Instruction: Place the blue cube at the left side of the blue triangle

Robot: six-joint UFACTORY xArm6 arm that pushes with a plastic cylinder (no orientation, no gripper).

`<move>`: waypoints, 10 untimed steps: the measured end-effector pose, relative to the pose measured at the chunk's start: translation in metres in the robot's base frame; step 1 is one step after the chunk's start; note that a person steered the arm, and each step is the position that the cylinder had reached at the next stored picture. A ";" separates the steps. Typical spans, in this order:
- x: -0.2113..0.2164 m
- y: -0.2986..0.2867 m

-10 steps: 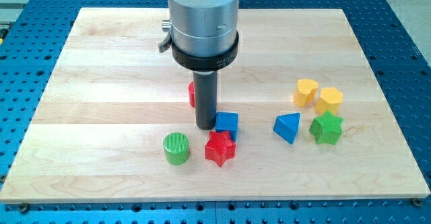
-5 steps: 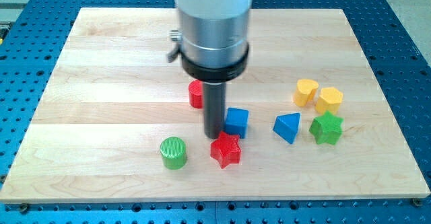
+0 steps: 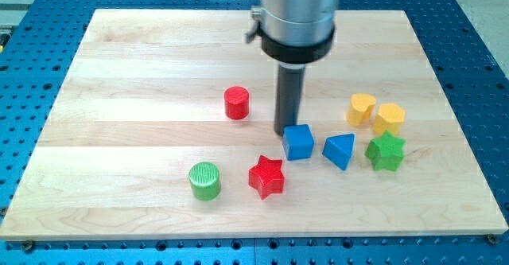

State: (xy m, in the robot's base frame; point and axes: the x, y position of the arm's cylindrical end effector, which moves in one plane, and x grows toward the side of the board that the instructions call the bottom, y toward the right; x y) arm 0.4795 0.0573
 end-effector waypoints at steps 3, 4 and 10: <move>0.002 0.002; 0.003 0.002; 0.074 -0.176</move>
